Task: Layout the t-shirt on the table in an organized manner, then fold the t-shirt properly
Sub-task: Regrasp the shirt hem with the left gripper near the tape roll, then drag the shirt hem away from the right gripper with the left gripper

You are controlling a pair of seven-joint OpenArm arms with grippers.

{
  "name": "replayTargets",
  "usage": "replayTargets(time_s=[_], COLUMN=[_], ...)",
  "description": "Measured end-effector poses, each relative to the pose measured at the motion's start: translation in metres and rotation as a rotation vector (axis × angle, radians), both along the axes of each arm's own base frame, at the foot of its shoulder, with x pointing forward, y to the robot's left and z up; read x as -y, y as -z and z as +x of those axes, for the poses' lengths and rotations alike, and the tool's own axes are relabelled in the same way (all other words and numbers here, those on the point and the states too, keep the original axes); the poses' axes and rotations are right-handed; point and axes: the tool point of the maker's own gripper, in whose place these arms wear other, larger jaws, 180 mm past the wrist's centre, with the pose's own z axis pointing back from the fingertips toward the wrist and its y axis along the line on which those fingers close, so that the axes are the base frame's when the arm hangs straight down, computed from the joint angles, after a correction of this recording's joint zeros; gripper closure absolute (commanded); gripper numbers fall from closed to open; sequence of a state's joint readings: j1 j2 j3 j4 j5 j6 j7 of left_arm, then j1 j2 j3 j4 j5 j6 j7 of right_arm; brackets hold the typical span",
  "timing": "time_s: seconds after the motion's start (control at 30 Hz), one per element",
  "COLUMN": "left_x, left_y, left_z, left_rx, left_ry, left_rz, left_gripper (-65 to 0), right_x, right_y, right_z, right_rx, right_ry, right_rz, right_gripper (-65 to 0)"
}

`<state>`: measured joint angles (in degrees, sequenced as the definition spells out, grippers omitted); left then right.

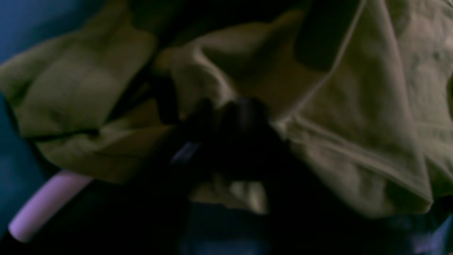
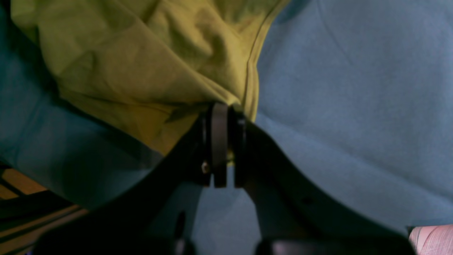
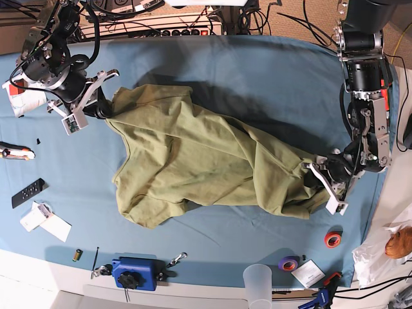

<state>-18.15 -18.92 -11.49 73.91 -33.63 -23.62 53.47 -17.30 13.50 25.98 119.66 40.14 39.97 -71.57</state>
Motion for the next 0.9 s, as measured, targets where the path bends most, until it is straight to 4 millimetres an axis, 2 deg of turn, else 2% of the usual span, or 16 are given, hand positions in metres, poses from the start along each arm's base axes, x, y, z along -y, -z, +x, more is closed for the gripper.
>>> replayTargets(time_s=[0.2, 0.37, 0.53, 0.77, 0.9], left_x=[-0.005, -0.016, -0.040, -0.049, -0.073], left_y=[-0.012, -0.045, -0.067, -0.043, -0.055], left_z=[-0.004, -0.003, -0.011, -0.074, -0.108], left_rx=[-0.034, 0.026, 0.068, 0.011, 0.051], left_ry=[0.003, -0.007, -0.074, -0.082, -0.142], left_rz=[0.027, 0.002, -0.033, -0.093, -0.020], left_gripper=[0.0, 0.0, 0.0, 0.0, 0.0], right_x=[0.000, 0.000, 0.000, 0.000, 0.000], right_y=[0.000, 0.000, 0.000, 0.000, 0.000], right_z=[0.000, 0.000, 0.000, 0.000, 0.000], right_rx=[0.000, 0.000, 0.001, 0.002, 0.002], right_ry=[0.000, 0.000, 0.000, 0.001, 0.001], right_rz=[0.001, 0.000, 0.000, -0.002, -0.001], right_gripper=[0.0, 0.0, 0.0, 0.0, 0.0])
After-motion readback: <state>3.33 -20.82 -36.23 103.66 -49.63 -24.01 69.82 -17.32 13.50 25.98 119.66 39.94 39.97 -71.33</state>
